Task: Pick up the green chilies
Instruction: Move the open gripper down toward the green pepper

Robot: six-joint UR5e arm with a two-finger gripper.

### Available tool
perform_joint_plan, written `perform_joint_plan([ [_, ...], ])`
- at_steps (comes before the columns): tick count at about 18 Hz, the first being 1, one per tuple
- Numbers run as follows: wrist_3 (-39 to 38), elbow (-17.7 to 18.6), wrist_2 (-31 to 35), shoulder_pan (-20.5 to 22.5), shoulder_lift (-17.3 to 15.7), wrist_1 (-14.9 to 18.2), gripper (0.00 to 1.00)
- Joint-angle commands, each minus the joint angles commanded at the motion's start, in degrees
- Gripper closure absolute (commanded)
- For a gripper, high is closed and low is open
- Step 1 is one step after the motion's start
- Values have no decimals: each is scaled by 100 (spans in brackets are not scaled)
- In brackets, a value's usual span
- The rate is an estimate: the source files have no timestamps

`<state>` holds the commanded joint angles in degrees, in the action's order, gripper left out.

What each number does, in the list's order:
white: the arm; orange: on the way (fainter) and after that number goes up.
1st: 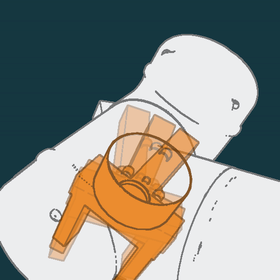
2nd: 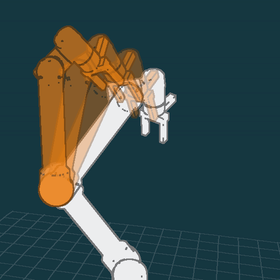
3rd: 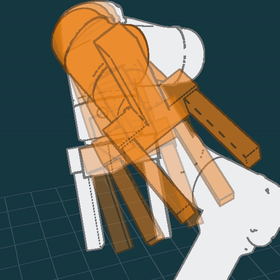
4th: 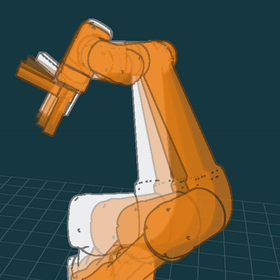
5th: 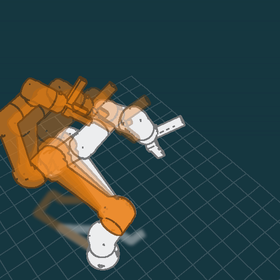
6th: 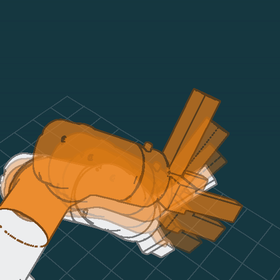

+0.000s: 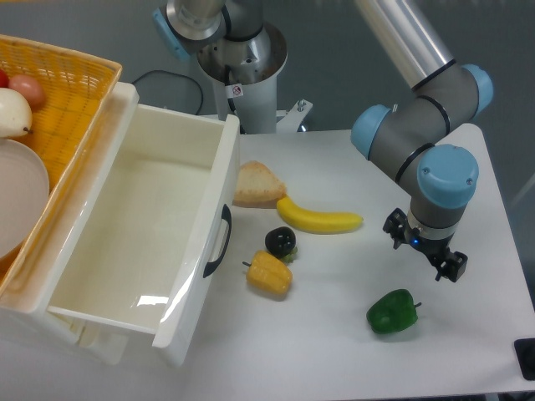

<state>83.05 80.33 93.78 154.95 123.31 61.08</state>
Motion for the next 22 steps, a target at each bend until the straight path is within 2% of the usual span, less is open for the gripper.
perform_joint_plan([
  [4, -9, 44, -70, -18, -9, -17, 0],
  [9, -17, 518, -562, 70, -17, -334, 0],
  [13, -17, 545, -852, 79, -9, -378, 0],
  [18, -9, 326, -870, 35, 140, -378, 0],
  [22, 18, -236, -879, 26, 342, -430, 0],
])
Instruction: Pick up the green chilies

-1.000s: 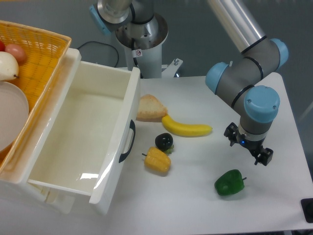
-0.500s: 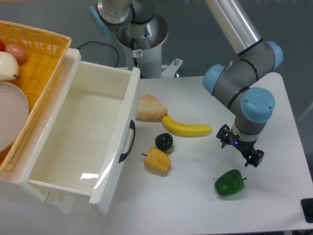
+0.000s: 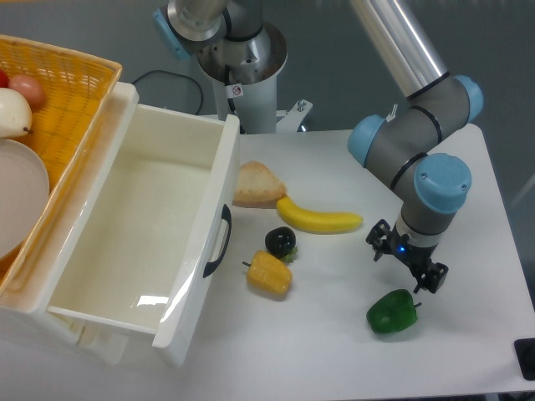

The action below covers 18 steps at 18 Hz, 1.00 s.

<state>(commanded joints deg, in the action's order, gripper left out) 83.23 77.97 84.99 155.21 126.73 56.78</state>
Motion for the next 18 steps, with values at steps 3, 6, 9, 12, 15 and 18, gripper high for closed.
perform_joint_plan([
  [3, 96, -352, 0, -35, 211, -53, 0],
  [6, 106, -599, 9, -132, 448, -176, 0],
  [9, 280, -670, 9, -184, 511, -167, 0],
  [12, 439, -670, 35, -211, 475, -124, 0],
  [15, 484, -643, 53, -237, 493, -97, 0],
  [18, 518, -634, 62, -264, 458, 25, 0],
])
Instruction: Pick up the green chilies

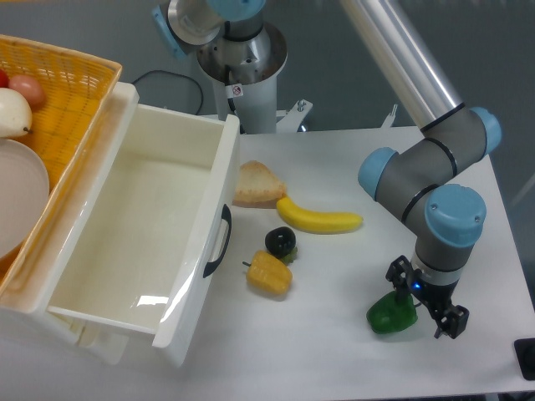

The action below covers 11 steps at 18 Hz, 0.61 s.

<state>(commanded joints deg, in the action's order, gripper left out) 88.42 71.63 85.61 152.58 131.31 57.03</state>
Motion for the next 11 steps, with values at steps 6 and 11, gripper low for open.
perform_joint_plan([
  [6, 53, 105, 421, -123, 8, 89, 0],
  [11, 62, 176, 545, -193, 35, 80, 0],
])
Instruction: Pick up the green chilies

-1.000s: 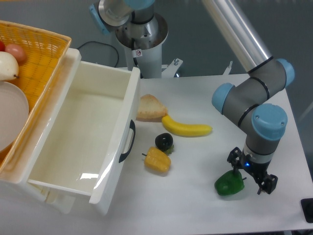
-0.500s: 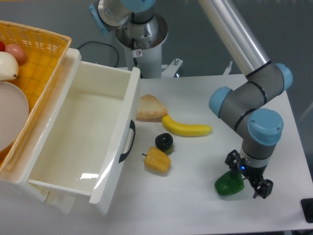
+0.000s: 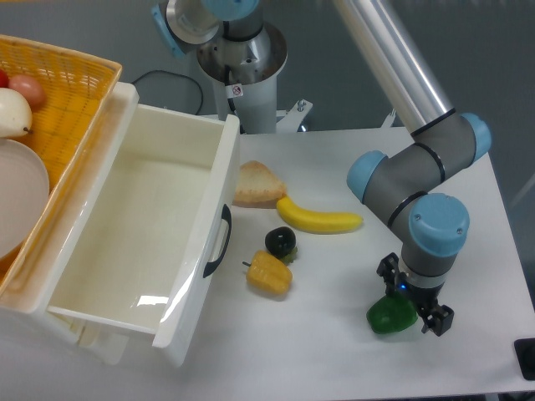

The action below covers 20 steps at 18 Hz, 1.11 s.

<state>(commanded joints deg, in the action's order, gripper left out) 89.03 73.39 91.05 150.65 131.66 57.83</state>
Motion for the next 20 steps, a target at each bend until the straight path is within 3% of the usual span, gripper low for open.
perform_joint_plan([
  [6, -18, 44, 26, -106, 132, -9, 1],
  [10, -17, 44, 272, -115, 141, -9, 31],
  [17, -105, 114, 299, -132, 9, -18, 42],
  [19, -175, 167, 316, -115, -114, -9, 54],
  [20, -237, 176, 316, -106, -175, -9, 55],
])
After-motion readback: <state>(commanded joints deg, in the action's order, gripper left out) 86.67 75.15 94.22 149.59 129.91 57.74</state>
